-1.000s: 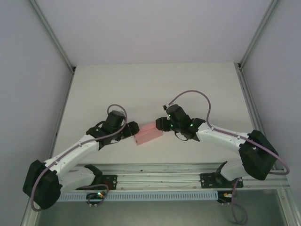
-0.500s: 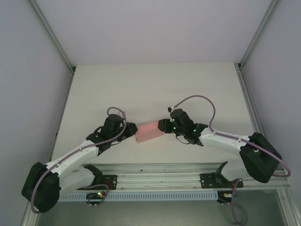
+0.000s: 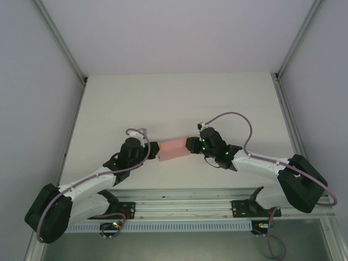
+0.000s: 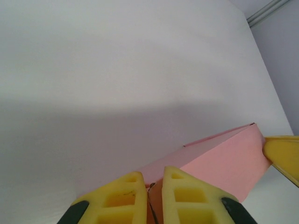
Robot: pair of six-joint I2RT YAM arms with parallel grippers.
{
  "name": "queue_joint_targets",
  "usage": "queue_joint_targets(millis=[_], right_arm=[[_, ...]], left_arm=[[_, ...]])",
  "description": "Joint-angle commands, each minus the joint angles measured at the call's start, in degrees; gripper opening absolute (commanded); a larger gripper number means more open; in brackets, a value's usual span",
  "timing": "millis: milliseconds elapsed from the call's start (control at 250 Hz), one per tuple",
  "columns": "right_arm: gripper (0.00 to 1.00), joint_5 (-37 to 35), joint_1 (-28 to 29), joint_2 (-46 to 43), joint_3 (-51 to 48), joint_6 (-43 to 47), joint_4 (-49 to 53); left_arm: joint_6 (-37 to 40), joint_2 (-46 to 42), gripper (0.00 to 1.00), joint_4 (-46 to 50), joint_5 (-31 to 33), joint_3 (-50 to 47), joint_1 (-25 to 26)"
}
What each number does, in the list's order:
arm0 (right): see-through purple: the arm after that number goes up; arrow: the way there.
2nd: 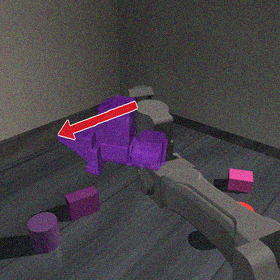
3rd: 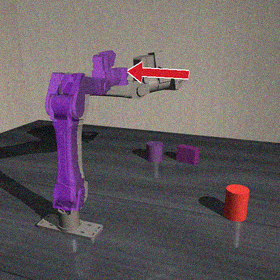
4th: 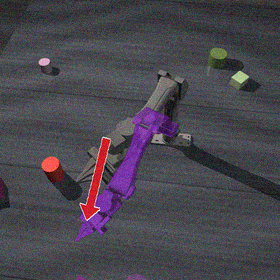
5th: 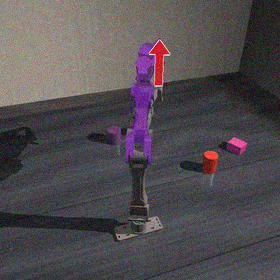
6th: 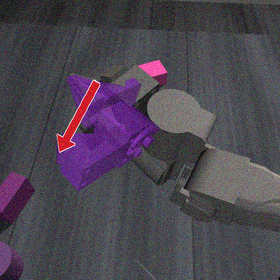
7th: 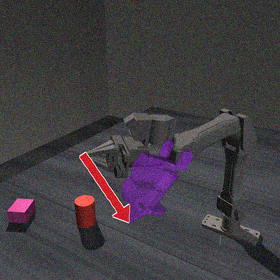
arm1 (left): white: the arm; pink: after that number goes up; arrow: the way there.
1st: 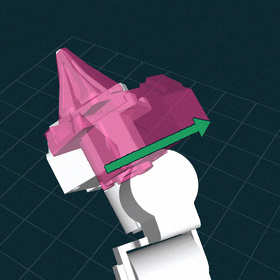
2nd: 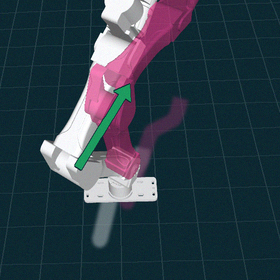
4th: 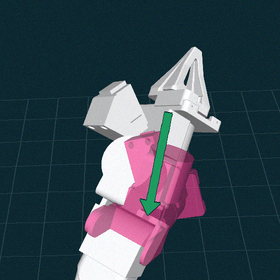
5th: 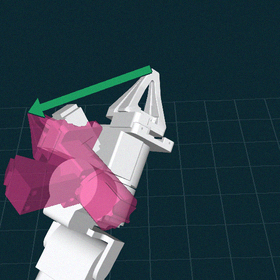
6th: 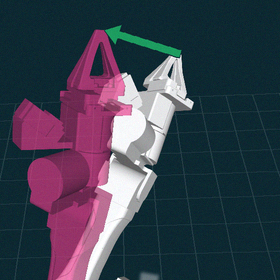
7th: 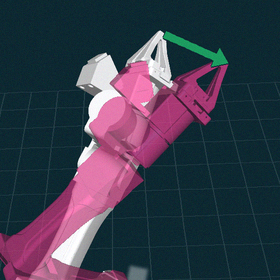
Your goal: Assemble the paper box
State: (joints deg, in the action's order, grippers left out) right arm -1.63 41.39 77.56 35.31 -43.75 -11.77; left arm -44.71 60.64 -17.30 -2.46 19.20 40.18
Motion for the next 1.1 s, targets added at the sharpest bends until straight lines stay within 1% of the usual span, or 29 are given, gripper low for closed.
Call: queue_joint_targets(millis=[0, 164, 180, 260, 308, 351, 415, 503, 559, 647, 739, 787, 851, 879, 923, 963, 975, 983, 1042, 1066, 1094], right_arm=[[0.18, -1.65, -0.30, 2.82, -3.57, -0.07, 9.42], [0.16, -0.57, -0.87, 2.76, -3.07, 0.33, 9.57], [0.16, -0.61, -0.87, 1.22, -2.98, 0.30, 9.64], [0.16, -0.77, -1.04, 0.03, -2.88, 0.29, 10.01], [0.17, -0.93, -1.13, -0.76, -2.71, 0.35, 10.29], [0.21, -1.08, -1.22, -1.30, -2.42, 0.28, 11.00], [0.22, -0.40, -1.26, -1.86, -1.85, 0.65, 11.71], [0.25, 0.27, -1.31, -1.69, -0.24, 1.43, 12.83], [0.27, 0.46, -1.28, -1.04, 1.28, 2.21, 13.63], [0.31, 0.64, -1.39, 0.33, 4.10, 3.27, 14.92], [0.35, 0.58, -1.66, 1.32, 6.84, 3.90, 15.88], [0.38, 0.27, -1.83, 1.53, 7.93, 4.10, 16.29], [0.45, -0.63, -1.92, 1.46, 9.26, 4.50, 17.08], [0.47, -0.90, -1.88, 1.30, 9.64, 4.80, 17.22], [0.48, -1.50, -1.92, 0.91, 10.10, 5.32, 17.38], [0.52, -1.80, -2.01, 0.60, 10.54, 6.19, 17.55], [0.54, -1.80, -2.09, 0.44, 10.71, 6.52, 17.71], [0.54, -1.80, -2.14, 0.34, 10.78, 6.80, 17.78], [0.59, -1.46, -2.58, -0.31, 11.96, 9.49, 18.49], [0.65, -0.86, -2.86, -0.44, 12.40, 11.34, 18.45], [0.75, 0.49, -3.33, -0.69, 12.85, 13.81, 18.25]], left_arm=[[6.27, 3.09, 0.00, 11.05, 3.00, -4.13, 1.81], [8.03, 3.01, 0.00, 9.92, 4.29, -4.26, 2.24], [8.27, 2.91, 0.00, 9.85, 4.35, -4.26, 2.21], [8.96, 2.40, 0.00, 9.91, 5.18, -4.18, 2.57], [9.71, 2.02, 0.00, 9.88, 5.18, -4.05, 2.66], [10.01, 1.85, 0.00, 10.31, 5.23, -3.62, 2.71], [11.11, 1.71, 0.13, 11.76, 4.22, -1.87, 2.70], [11.98, 1.94, 0.18, 13.95, 3.42, 1.64, 2.75], [13.25, 2.42, 0.25, 15.33, 3.15, 4.43, 2.79], [14.25, 3.44, 0.26, 18.74, 3.90, 9.40, 2.53], [15.27, 4.48, 0.38, 22.63, 6.44, 14.56, 2.24], [15.92, 4.73, 0.49, 24.35, 8.30, 16.67, 2.15], [16.73, 4.92, 0.53, 26.18, 8.66, 19.02, 1.49], [17.16, 4.75, 0.58, 26.50, 8.18, 19.78, 1.34], [17.36, 4.23, 0.71, 26.87, 7.67, 20.83, 0.97], [17.51, 3.65, 0.89, 27.11, 7.14, 21.60, 0.65], [17.52, 3.53, 0.97, 27.24, 7.05, 21.85, 0.50], [17.59, 3.39, 0.99, 27.34, 7.06, 22.09, 0.40], [16.76, 2.71, 1.00, 29.65, 8.37, 24.05, -0.71], [16.01, 2.64, 1.00, 31.24, 9.21, 25.10, -1.54], [14.90, 2.62, 1.00, 33.35, 9.92, 26.40, -2.81]])
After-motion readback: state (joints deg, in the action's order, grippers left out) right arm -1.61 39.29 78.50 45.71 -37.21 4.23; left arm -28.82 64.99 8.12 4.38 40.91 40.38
